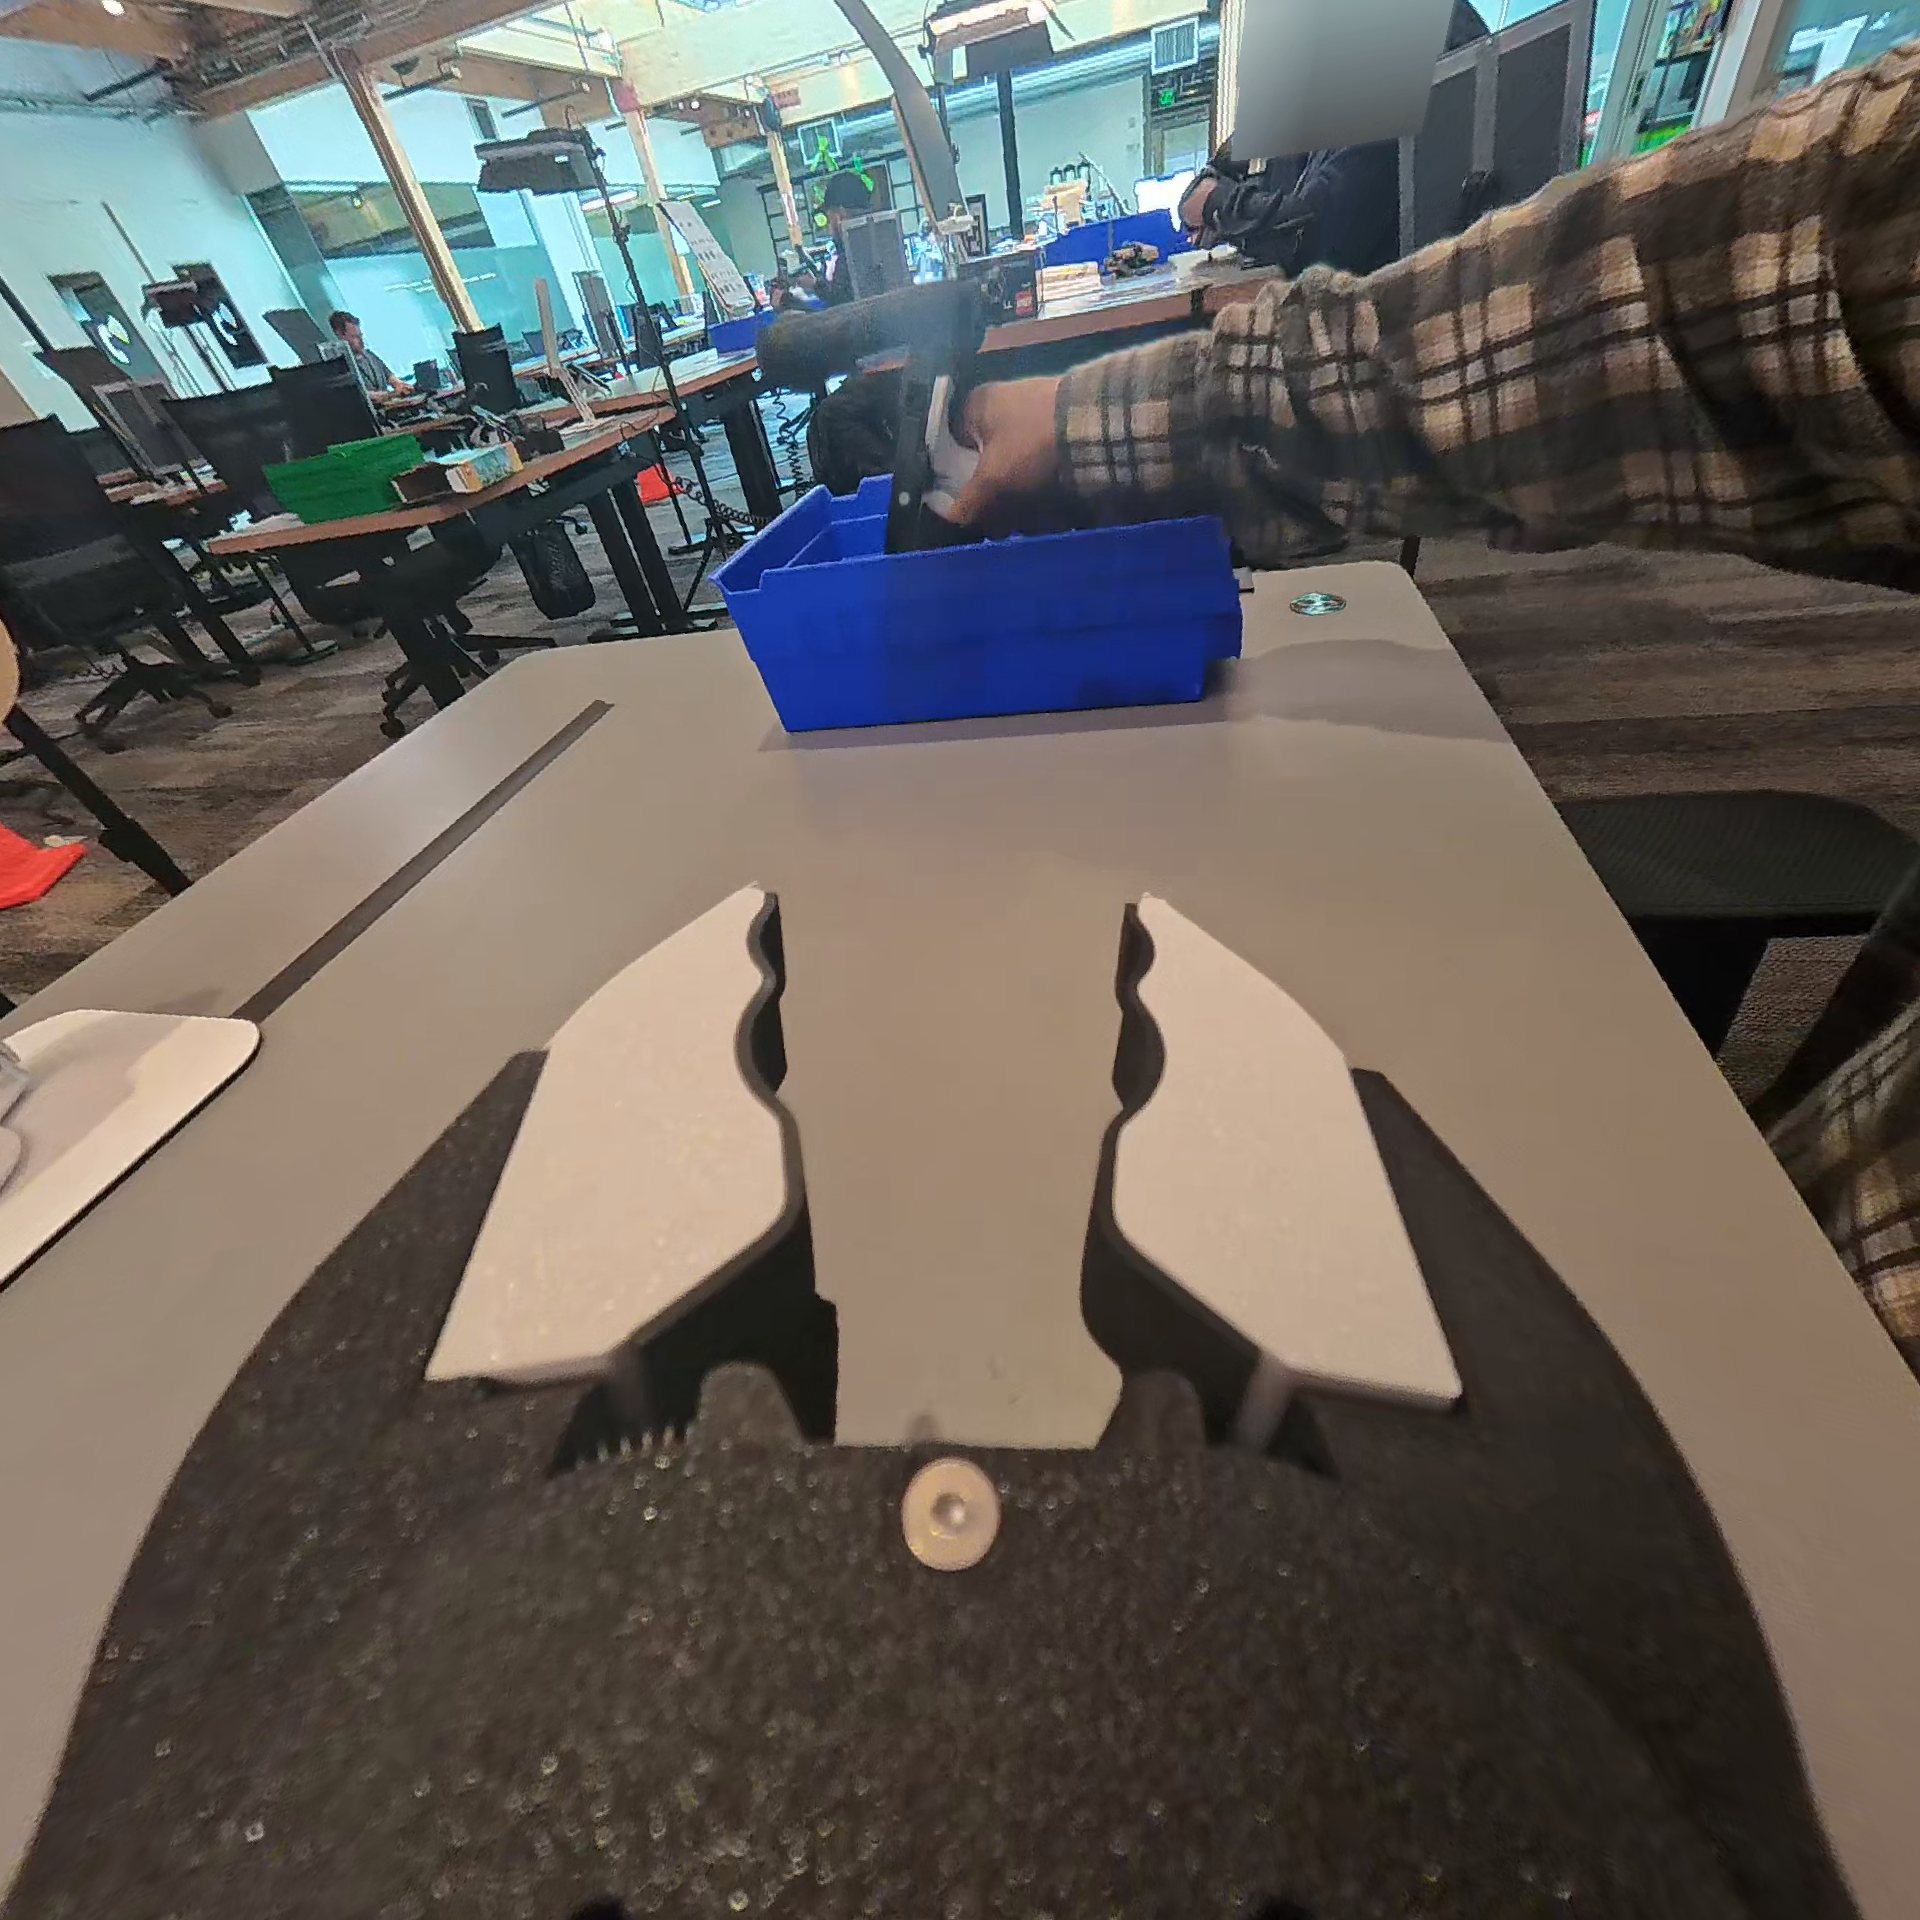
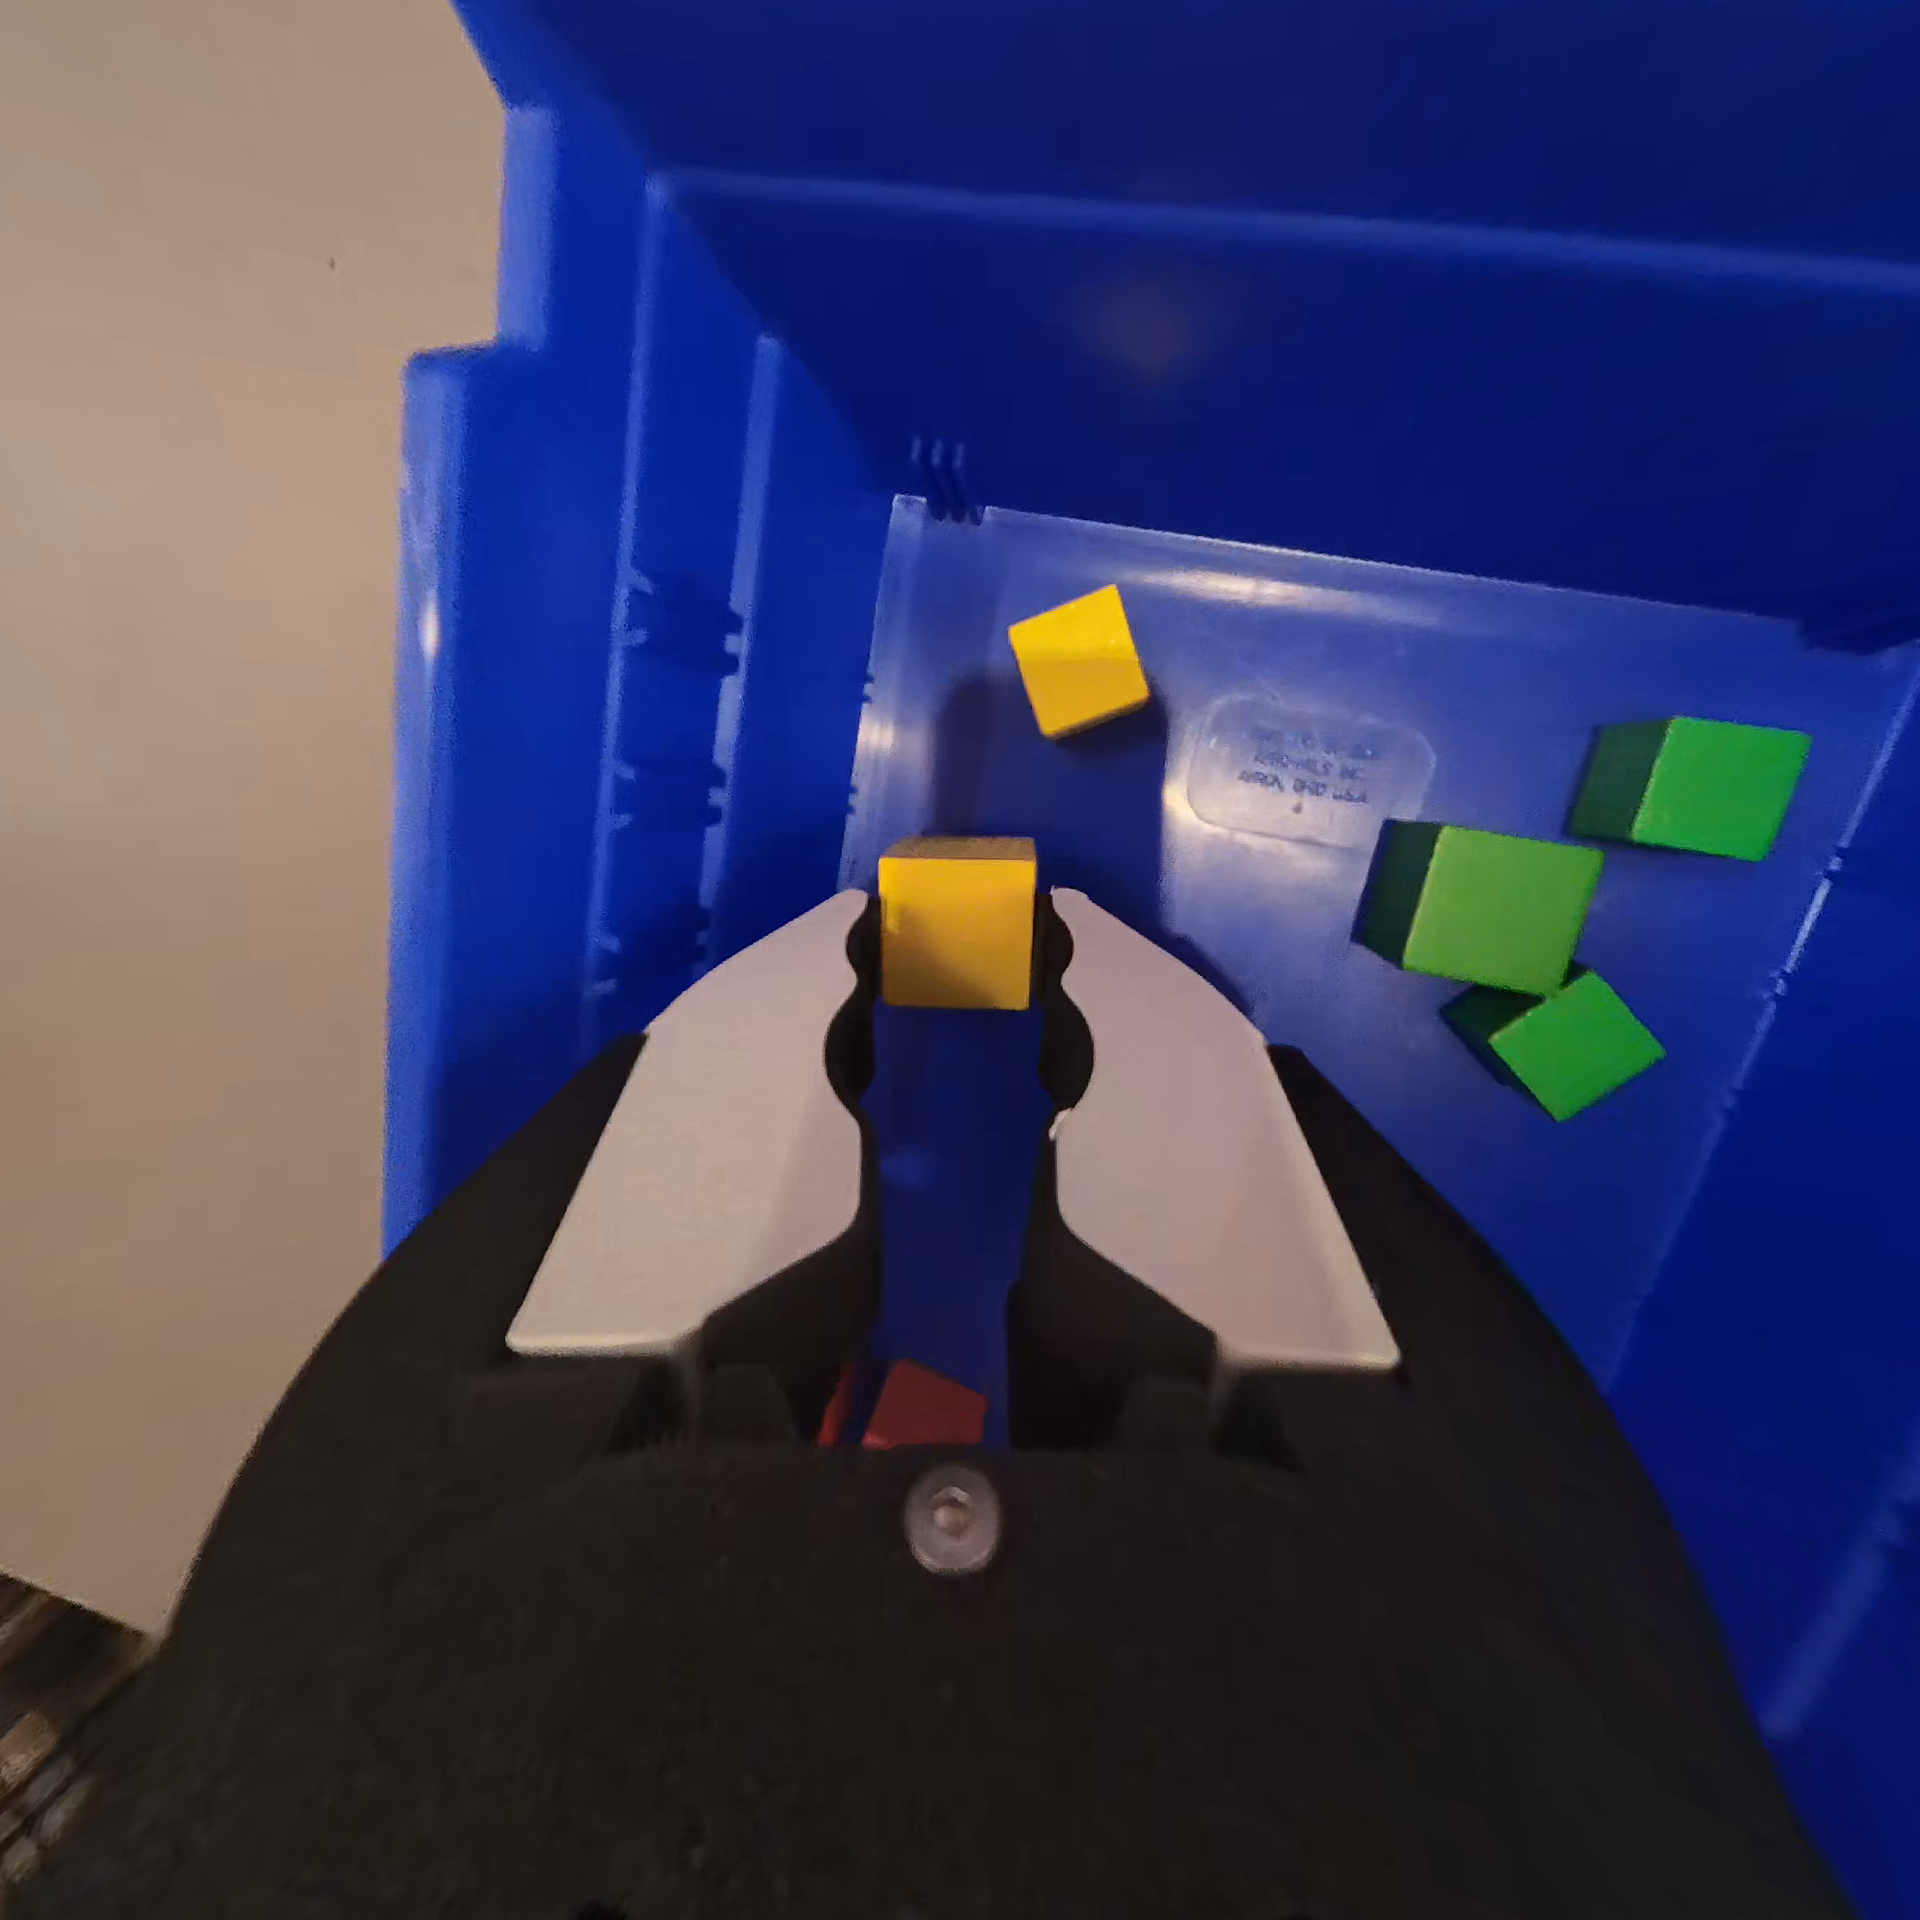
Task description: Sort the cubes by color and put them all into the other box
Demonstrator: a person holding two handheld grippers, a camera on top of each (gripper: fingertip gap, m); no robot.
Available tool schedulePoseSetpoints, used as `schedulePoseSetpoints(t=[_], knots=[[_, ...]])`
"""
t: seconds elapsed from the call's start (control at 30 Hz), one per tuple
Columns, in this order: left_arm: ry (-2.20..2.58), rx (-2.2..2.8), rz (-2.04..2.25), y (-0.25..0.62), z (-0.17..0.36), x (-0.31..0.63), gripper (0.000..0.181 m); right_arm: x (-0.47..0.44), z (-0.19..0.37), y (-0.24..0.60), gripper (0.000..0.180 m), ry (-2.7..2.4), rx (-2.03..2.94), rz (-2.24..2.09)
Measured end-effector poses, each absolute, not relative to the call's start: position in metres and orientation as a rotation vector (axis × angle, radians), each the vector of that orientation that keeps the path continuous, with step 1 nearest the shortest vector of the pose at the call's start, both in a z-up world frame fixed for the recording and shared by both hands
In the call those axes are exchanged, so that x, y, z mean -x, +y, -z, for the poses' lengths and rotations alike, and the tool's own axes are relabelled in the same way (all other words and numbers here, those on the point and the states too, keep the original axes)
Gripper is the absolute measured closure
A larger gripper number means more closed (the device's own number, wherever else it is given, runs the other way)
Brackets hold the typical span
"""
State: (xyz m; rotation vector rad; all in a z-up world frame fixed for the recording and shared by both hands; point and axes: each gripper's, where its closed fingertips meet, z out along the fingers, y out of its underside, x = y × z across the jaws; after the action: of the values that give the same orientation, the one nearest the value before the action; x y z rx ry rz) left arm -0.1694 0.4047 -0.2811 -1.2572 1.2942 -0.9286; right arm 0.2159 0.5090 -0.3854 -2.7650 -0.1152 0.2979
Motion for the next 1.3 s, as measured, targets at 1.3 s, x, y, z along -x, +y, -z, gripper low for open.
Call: schedulePoseSetpoints(t=[1.3], knots=[[0.708,3.019,0.050,0.394,0.341,0.664,0.119,0.153,0.291,0.411,0.118,-1.098,1.885,-0.923]])
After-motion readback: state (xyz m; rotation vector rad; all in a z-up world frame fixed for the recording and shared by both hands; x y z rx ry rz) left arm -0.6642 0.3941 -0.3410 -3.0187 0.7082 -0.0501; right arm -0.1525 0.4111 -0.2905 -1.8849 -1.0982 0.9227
